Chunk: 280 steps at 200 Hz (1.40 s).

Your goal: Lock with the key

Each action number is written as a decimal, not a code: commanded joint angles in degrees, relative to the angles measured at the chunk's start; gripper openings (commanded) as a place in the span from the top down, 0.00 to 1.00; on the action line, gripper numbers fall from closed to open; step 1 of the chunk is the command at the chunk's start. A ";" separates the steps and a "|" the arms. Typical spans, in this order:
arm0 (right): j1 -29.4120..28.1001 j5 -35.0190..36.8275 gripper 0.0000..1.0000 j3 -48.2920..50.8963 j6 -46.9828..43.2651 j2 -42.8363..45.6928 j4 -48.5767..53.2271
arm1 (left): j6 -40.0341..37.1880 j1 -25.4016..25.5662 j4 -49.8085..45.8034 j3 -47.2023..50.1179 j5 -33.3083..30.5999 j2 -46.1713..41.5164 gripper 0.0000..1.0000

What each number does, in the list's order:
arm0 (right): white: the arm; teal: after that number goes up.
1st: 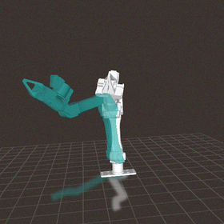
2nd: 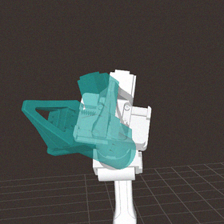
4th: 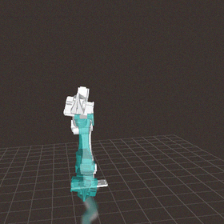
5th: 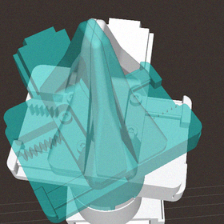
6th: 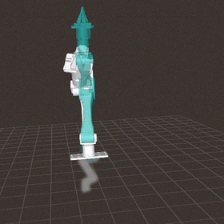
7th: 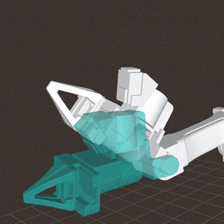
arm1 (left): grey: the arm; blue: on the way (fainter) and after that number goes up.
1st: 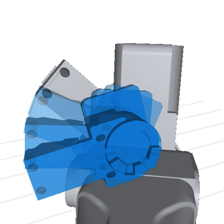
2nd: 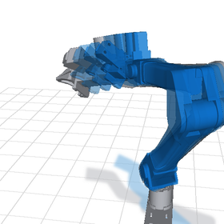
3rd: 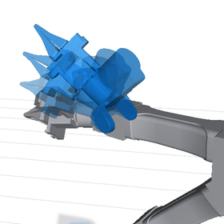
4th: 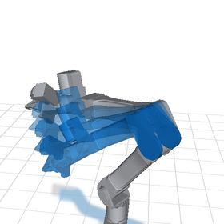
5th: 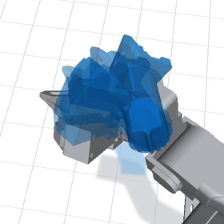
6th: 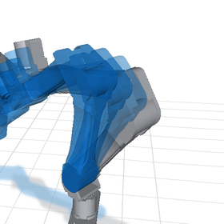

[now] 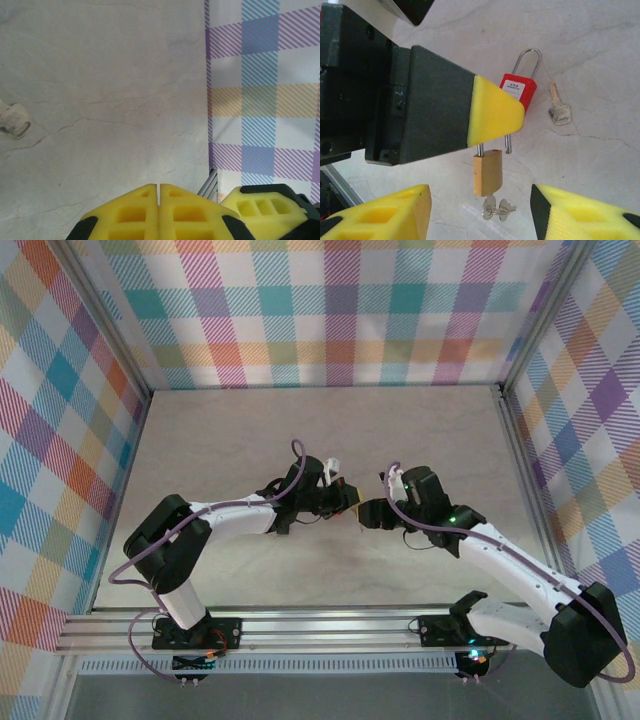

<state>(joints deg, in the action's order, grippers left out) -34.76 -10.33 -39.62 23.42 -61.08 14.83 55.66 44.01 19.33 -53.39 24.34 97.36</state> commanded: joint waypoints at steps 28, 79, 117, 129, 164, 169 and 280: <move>-4.09 4.80 0.49 -1.93 -2.26 -3.78 -0.13 | -1.09 0.46 -2.28 -1.99 -0.61 -1.39 1.00; -6.25 8.39 0.54 -3.86 -2.61 -7.24 0.12 | -0.99 0.45 -2.11 -2.07 -0.37 -1.21 1.00; -6.36 8.66 0.57 -4.68 -2.74 -8.57 -0.03 | -1.12 0.53 -2.45 -2.10 -0.34 -1.31 1.00; -6.52 8.83 0.57 -5.05 -2.74 -9.26 0.25 | -1.16 0.48 -2.46 -2.12 -0.34 -1.34 1.00; -6.53 8.75 0.60 -5.26 -2.33 -10.42 0.11 | -1.34 0.54 -2.85 -2.49 -0.34 -1.29 1.00; -6.61 8.75 0.60 -5.32 -2.31 -10.49 0.11 | -1.43 0.53 -2.94 -2.51 -0.41 -1.32 1.00; -7.16 8.52 0.70 -6.42 -1.80 -12.79 0.42 | -2.56 0.53 -5.07 -3.44 -0.86 -1.59 1.00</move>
<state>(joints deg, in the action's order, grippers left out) -41.45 -1.93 -44.34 21.61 -73.80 15.05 54.37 44.12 14.92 -55.24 23.90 97.36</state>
